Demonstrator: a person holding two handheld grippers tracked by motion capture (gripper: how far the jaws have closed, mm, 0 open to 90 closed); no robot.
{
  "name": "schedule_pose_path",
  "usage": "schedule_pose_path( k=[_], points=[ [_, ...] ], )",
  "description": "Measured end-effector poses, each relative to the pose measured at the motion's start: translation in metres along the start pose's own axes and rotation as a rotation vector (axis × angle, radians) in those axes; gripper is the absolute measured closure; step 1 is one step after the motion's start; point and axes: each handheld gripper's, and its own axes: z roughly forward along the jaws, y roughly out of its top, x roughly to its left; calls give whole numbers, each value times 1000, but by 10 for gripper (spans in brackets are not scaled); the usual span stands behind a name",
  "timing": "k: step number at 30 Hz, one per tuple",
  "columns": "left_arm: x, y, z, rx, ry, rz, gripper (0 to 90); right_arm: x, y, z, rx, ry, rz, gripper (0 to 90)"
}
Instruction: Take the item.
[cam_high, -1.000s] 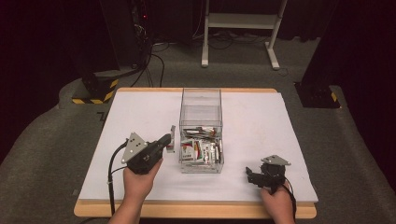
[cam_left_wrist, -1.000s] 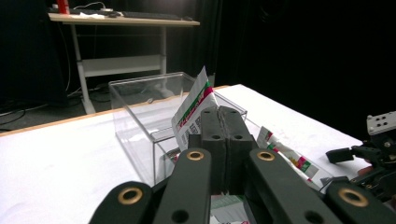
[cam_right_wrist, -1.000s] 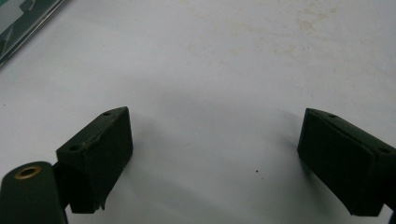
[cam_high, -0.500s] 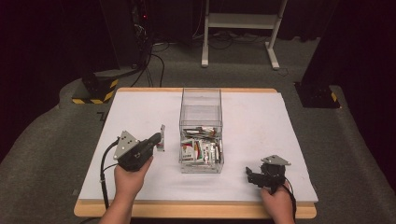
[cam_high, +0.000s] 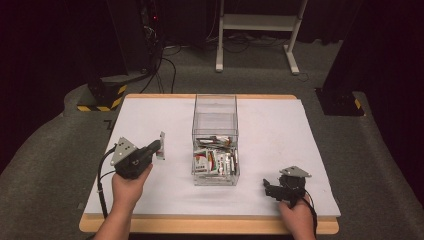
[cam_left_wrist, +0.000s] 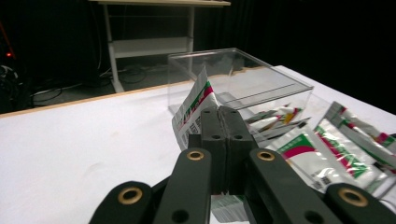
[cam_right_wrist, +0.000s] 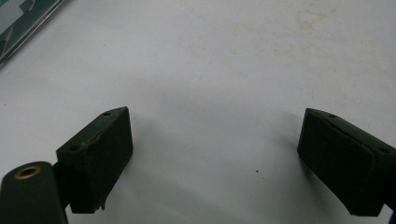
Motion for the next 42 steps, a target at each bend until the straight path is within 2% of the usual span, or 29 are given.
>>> schedule_pose_path(
  k=[7,15,22,28,42],
  points=[
    [19,-4,-3,5,21,-28,895,0,0,0,0,0,-1,103],
    [32,-7,-1,21,63,-20,895,0,0,0,0,0,0,102],
    [43,-17,7,51,84,-26,895,0,0,0,0,0,0,103],
    [55,-27,15,82,96,-49,895,0,0,0,0,1,-1,103],
    [65,-35,28,128,116,-66,895,0,0,0,0,0,-1,103]
  ],
)
